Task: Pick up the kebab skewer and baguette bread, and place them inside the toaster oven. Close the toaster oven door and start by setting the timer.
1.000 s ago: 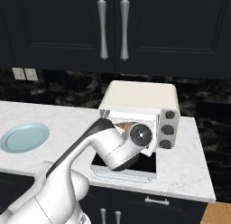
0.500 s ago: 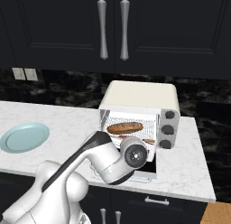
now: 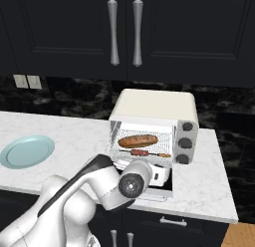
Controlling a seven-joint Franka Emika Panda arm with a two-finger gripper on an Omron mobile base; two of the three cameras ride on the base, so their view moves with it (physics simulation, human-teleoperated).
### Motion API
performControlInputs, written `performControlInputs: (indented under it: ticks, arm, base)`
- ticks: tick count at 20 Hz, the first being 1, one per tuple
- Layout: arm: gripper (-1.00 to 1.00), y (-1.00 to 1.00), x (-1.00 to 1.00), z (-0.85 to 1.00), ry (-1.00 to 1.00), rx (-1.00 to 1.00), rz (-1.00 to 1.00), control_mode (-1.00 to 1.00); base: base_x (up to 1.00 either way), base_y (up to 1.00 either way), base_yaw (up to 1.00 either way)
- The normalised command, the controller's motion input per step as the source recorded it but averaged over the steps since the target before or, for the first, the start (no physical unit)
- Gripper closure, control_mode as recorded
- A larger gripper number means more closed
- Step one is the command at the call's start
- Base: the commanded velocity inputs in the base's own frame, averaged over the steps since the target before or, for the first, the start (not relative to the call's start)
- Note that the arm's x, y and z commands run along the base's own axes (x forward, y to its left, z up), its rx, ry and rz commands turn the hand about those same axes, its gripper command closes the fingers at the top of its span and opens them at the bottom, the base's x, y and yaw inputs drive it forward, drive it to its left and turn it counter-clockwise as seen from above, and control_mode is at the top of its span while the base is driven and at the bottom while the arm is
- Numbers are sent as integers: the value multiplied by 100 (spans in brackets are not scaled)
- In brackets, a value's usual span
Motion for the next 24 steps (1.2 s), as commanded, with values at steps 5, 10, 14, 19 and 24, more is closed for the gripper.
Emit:
performControlInputs:
  ticks: [5, 10, 14, 19, 24]
  arm:
    - [-100, -2, 1, -26, -12, -18, -2, -100]
    - [-100, -17, 13, -12, -10, -11, 0, -100]
    - [-100, -40, 12, 0, -6, -1, 0, -100]
    - [-100, -41, 1, -1, -4, 0, 4, -100]
    - [-100, -3, 17, -1, 0, 0, 7, -100]
  base:
    - [0, 0, 0]
    - [0, 0, 0]
    - [0, 0, 0]
    - [0, 0, 0]
    - [0, 0, 0]
